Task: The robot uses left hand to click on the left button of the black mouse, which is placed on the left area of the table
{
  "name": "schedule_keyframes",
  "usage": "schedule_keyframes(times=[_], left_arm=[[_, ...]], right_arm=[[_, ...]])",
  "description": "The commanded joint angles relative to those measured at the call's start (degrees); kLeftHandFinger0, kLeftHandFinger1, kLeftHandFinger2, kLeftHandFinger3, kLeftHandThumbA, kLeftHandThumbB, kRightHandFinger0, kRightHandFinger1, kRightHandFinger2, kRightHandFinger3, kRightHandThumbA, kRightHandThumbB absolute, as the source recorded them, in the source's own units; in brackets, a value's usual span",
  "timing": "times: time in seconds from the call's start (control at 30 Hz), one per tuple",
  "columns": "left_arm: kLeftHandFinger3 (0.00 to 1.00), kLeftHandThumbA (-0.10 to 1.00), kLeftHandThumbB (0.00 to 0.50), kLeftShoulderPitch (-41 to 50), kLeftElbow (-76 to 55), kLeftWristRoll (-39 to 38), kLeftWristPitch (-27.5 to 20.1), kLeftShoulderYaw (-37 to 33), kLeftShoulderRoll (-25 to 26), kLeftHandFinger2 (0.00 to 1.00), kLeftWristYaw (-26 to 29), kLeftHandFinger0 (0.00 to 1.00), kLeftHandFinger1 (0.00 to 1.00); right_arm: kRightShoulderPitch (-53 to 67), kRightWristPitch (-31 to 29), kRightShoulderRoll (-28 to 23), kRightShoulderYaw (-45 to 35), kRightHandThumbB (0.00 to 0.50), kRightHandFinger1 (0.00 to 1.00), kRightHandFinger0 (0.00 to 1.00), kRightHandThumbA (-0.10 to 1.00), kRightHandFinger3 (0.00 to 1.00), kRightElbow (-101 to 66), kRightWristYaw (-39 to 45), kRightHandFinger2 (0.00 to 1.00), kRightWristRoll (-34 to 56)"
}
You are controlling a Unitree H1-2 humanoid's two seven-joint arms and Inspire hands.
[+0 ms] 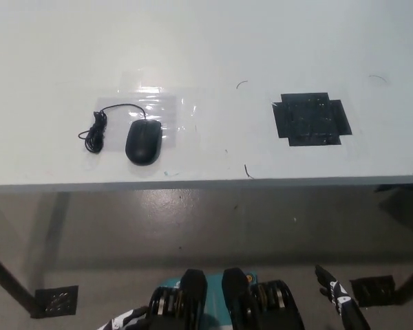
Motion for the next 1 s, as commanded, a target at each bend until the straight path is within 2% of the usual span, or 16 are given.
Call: schedule_keyframes(times=[0.0, 0.23, 0.4, 0.47, 0.57, 0.63, 0.87, 0.97], left_arm=[[1.00, 1.00, 0.293, -2.29, 11.18, 3.27, -23.38, 1.79, -5.56, 1.00, 12.04, 1.00, 1.00], [1.00, 1.00, 0.247, -6.83, 23.12, 8.28, -25.14, 1.71, -7.09, 1.00, 17.36, 1.00, 1.00], [1.00, 1.00, 0.255, -8.07, 27.03, 9.74, -27.64, 1.20, -7.14, 1.00, 19.34, 1.00, 1.00], [1.00, 1.00, 0.284, -9.11, 28.41, 10.67, -28.08, 1.20, -6.97, 1.00, 20.64, 1.00, 1.00], [1.00, 1.00, 0.267, -9.49, 29.95, 11.24, -28.82, 0.84, -6.63, 1.00, 21.75, 1.00, 1.00], [1.00, 1.00, 0.238, -9.60, 31.34, 11.33, -29.54, 0.46, -6.15, 1.00, 22.31, 1.00, 1.00], [1.00, 1.00, 0.236, -9.79, 33.17, 11.89, -30.77, -0.68, -5.01, 1.00, 24.19, 1.00, 1.00], [1.00, 1.00, 0.209, -10.16, 33.55, 12.71, -31.24, -1.30, -4.41, 1.00, 25.32, 1.00, 1.00]], right_arm=[[-1.19, -4.59, 0.83, 0.37, 0.173, 1.00, 0.96, 1.00, 1.00, -0.57, -0.52, 1.00, -0.13], [-1.46, -4.65, 1.20, 0.57, 0.181, 1.00, 0.94, 1.00, 1.00, -0.38, 0.46, 1.00, 0.72], [-0.40, -4.66, 1.44, 0.60, 0.176, 1.00, 0.94, 1.00, 1.00, -0.71, 0.24, 1.00, 0.57], [-0.81, -4.43, 1.62, 0.63, 0.177, 1.00, 0.94, 1.00, 1.00, -0.60, 0.01, 1.00, 0.21], [-0.92, -4.54, 1.51, 0.78, 0.170, 1.00, 0.95, 1.00, 1.00, -0.51, 0.22, 1.00, 0.11], [-0.97, -4.60, 1.58, 0.75, 0.172, 1.00, 0.97, 1.00, 1.00, -0.24, 0.59, 1.00, 0.88], [-0.91, -4.54, 1.57, 0.89, 0.178, 1.00, 0.94, 1.00, 1.00, -0.33, 0.08, 1.00, 0.10], [-1.75, -4.74, 1.54, 1.07, 0.171, 0.97, 0.92, 1.00, 1.00, 0.04, -0.18, 1.00, -0.57]])
